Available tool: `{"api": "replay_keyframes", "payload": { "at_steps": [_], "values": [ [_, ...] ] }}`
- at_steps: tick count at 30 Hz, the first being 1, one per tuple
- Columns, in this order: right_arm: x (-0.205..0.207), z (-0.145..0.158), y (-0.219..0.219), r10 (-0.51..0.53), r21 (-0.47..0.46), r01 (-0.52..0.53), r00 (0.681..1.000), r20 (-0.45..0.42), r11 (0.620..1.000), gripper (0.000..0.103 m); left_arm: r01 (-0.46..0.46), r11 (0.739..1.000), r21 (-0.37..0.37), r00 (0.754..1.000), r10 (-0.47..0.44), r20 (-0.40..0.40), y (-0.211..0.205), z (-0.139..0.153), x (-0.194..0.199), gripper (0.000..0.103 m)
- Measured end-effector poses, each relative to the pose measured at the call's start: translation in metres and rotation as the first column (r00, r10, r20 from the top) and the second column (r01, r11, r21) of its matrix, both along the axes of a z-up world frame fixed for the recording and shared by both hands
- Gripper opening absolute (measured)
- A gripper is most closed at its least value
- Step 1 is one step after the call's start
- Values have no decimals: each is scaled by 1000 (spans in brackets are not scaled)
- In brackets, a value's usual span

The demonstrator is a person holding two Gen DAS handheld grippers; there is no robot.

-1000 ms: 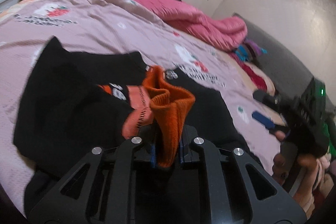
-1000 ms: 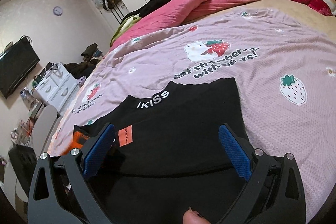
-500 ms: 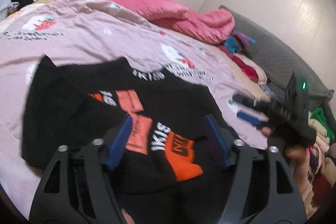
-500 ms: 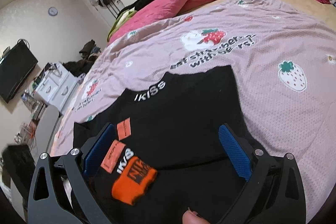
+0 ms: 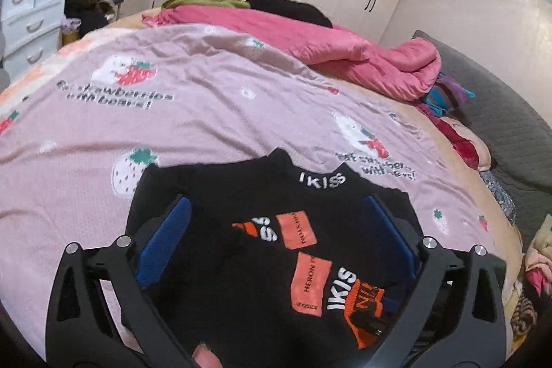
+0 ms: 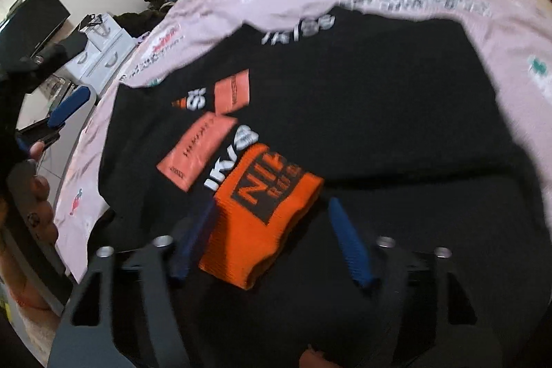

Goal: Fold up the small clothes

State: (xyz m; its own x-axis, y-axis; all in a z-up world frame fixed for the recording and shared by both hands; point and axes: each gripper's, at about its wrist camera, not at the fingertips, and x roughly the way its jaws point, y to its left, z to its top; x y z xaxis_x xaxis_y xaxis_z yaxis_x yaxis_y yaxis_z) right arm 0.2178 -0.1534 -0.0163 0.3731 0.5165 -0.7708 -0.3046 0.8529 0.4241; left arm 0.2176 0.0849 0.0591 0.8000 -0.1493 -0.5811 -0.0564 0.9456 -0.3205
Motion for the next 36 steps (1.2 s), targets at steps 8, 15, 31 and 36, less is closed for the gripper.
{"api": "replay_keyframes", "payload": {
  "at_steps": [8, 15, 31, 36],
  "values": [
    [-9, 19, 11, 52, 17, -55, 988, 145, 998, 8, -47, 999, -19, 999, 47, 8, 23, 1, -4, 93],
    [1, 77, 15, 124, 27, -139, 942, 311, 990, 7, -104, 994, -43, 994, 105, 23, 49, 6, -12, 93],
    [59, 91, -43, 4, -64, 24, 913, 408, 998, 7, -132, 991, -9, 991, 132, -10, 56, -4, -2, 93],
    [56, 76, -54, -28, -79, 62, 926, 376, 995, 7, -106, 994, 34, 994, 107, -29, 40, -11, 4, 93]
  ]
}}
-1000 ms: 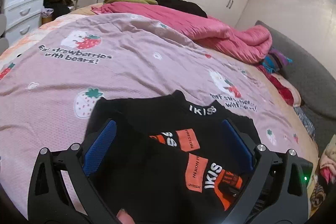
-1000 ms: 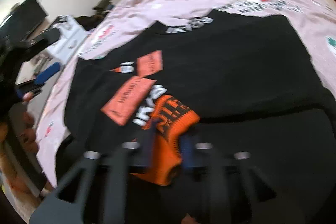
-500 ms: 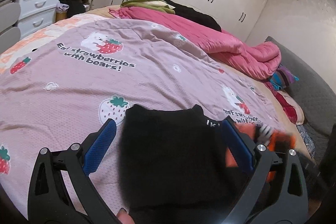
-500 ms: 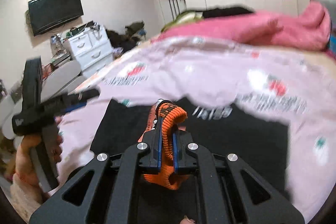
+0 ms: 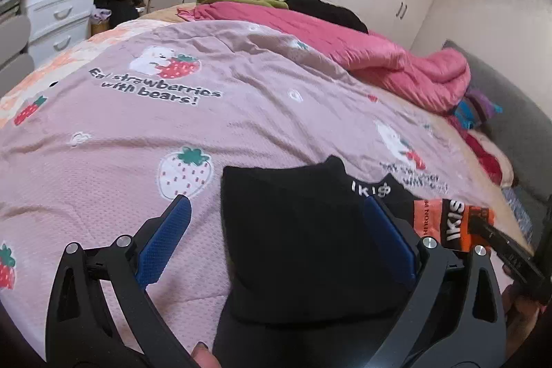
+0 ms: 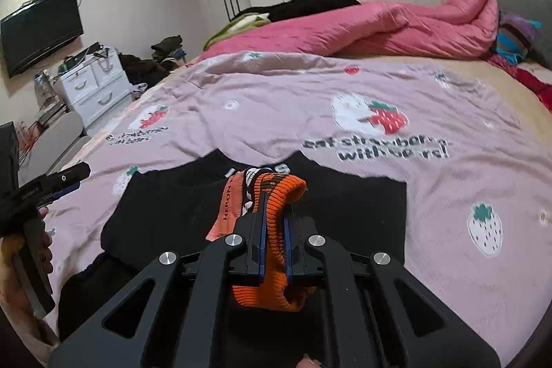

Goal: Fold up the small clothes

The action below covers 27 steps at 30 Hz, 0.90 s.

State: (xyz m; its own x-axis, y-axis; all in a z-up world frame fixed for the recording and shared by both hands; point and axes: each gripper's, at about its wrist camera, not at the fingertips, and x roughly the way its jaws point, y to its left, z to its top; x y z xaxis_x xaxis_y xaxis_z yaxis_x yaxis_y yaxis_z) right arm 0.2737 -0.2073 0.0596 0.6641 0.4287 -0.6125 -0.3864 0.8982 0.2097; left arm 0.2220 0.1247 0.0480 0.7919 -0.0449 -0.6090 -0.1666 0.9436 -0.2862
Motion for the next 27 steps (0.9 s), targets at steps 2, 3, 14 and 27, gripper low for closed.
{"api": "replay_keyframes", "payload": {
  "at_steps": [2, 3, 14, 27],
  "values": [
    [-1, -2, 0, -12, -17, 12, 1000, -2, 1000, 7, 13, 1000, 10, 1000, -13, -8, -6, -3, 2, 93],
    [-2, -3, -1, -14, -21, 14, 1000, -1, 1000, 7, 22, 1000, 16, 1000, -22, -13, -9, -4, 4, 93],
    [-2, -16, -9, -61, -47, 59, 997, -46, 997, 7, 74, 996, 40, 996, -71, -60, -31, -21, 12, 93],
    [-1, -20, -10, -105, -110, 99, 993, -50, 989, 32, 111, 993, 49, 990, -106, -94, -45, -29, 16, 81]
  ]
}}
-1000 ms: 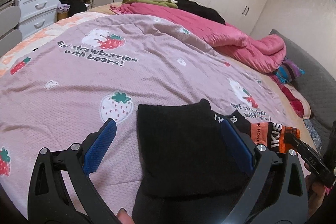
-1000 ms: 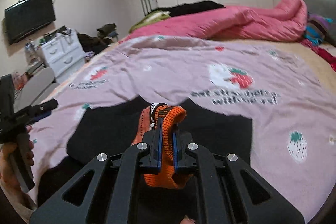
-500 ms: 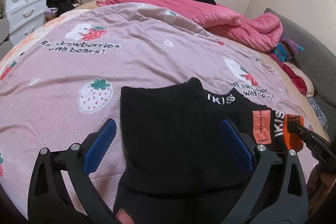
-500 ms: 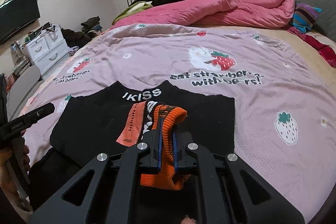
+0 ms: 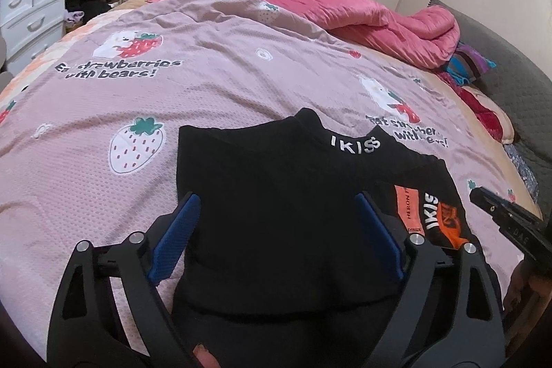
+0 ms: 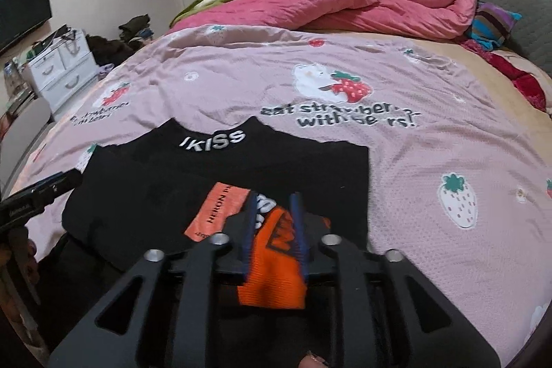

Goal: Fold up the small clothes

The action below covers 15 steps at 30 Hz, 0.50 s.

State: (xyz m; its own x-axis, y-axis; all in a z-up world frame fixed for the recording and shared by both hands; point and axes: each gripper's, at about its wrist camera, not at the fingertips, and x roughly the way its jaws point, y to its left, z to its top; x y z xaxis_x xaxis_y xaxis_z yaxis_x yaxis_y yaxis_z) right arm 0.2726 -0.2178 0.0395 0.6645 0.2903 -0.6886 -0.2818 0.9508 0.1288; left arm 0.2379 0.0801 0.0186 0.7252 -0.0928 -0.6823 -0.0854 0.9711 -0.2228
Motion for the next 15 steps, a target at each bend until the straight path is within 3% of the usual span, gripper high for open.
{"api": "replay_keyframes", "payload": {
  "at_steps": [2, 4, 7, 15],
  "values": [
    [-1, 1, -1, -3, 0, 3, 1000, 11, 1000, 32, 10, 1000, 1, 1000, -10, -5, -2, -1, 0, 73],
    [-2, 2, 2, 14, -2, -14, 1000, 14, 1000, 32, 28, 1000, 0, 999, -28, -16, -5, -3, 0, 54],
    [-6, 1, 10, 59, -2, -59, 998, 16, 998, 32, 61, 998, -4, 997, -61, -43, -10, -8, 2, 39],
    [-19, -8, 47, 208, -4, -208, 978, -16, 978, 33, 95, 995, 2, 987, -94, -130, -11, -34, 5, 36]
  ]
}}
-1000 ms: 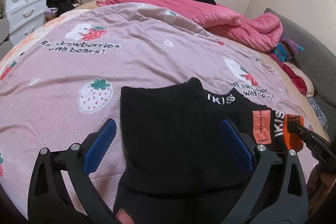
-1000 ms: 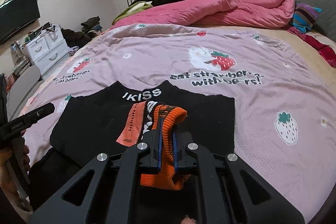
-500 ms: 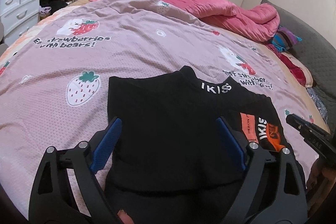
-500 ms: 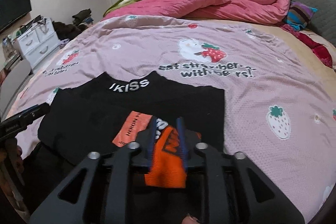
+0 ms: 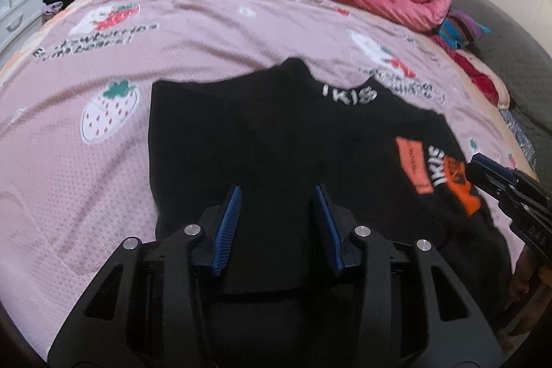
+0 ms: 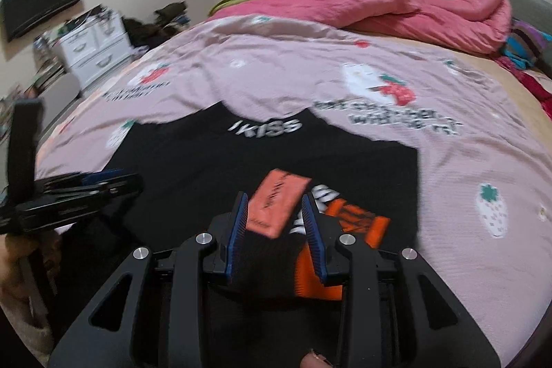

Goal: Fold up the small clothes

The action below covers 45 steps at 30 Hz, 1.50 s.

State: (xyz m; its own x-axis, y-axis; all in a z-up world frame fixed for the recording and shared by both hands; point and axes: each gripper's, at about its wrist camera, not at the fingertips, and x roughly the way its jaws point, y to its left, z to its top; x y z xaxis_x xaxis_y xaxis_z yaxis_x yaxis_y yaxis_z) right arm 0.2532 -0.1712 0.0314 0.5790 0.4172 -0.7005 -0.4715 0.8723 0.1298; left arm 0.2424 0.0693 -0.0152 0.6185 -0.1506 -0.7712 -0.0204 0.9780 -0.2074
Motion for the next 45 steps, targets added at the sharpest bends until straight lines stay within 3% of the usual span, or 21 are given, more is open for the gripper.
{"api": "replay_keyframes", "payload": {
  "at_steps": [8, 12, 15, 25, 28, 32, 37, 41, 43, 45],
  "values": [
    [-5, -15, 19, 69, -8, -69, 996, -53, 998, 38, 5, 999, -47, 1000, -6, -16, 12, -8, -5, 36],
    [5, -33, 17, 15, -102, -27, 993, -117, 994, 44, 6, 999, -50, 1000, -7, -17, 13, -7, -5, 36],
    [12, -45, 9, 1, -77, -15, 983, -186, 997, 42, 9, 999, -49, 1000, -10, -17, 12, -7, -5, 36],
    [5, -34, 9, 9, -62, -18, 990, -143, 998, 46, 7, 999, -45, 1000, -7, -8, 11, -4, -9, 36],
    [5, -27, 4, -4, -43, -1, 993, -121, 999, 54, 6, 999, -42, 1000, -7, -7, 11, -3, -9, 36],
    [5, -20, -3, -25, -18, 23, 994, -107, 1000, 56, 4, 999, -47, 1000, -4, -2, 11, -1, -10, 37],
    [5, -14, -9, -55, 4, 56, 995, -83, 998, 80, 4, 999, -40, 1000, -3, 26, 9, 10, -16, 52],
    [3, -8, -13, -67, 29, 69, 996, -64, 997, 82, -11, 1000, -29, 999, 12, 51, 11, 17, -20, 62],
    [2, -5, -13, -71, 27, 72, 996, -51, 997, 91, -17, 1000, -25, 998, 19, 66, 12, 21, -22, 69],
    [0, -2, -14, -76, 31, 77, 996, -35, 997, 91, -26, 1000, -15, 997, 27, 79, 13, 25, -24, 77]
  ]
}}
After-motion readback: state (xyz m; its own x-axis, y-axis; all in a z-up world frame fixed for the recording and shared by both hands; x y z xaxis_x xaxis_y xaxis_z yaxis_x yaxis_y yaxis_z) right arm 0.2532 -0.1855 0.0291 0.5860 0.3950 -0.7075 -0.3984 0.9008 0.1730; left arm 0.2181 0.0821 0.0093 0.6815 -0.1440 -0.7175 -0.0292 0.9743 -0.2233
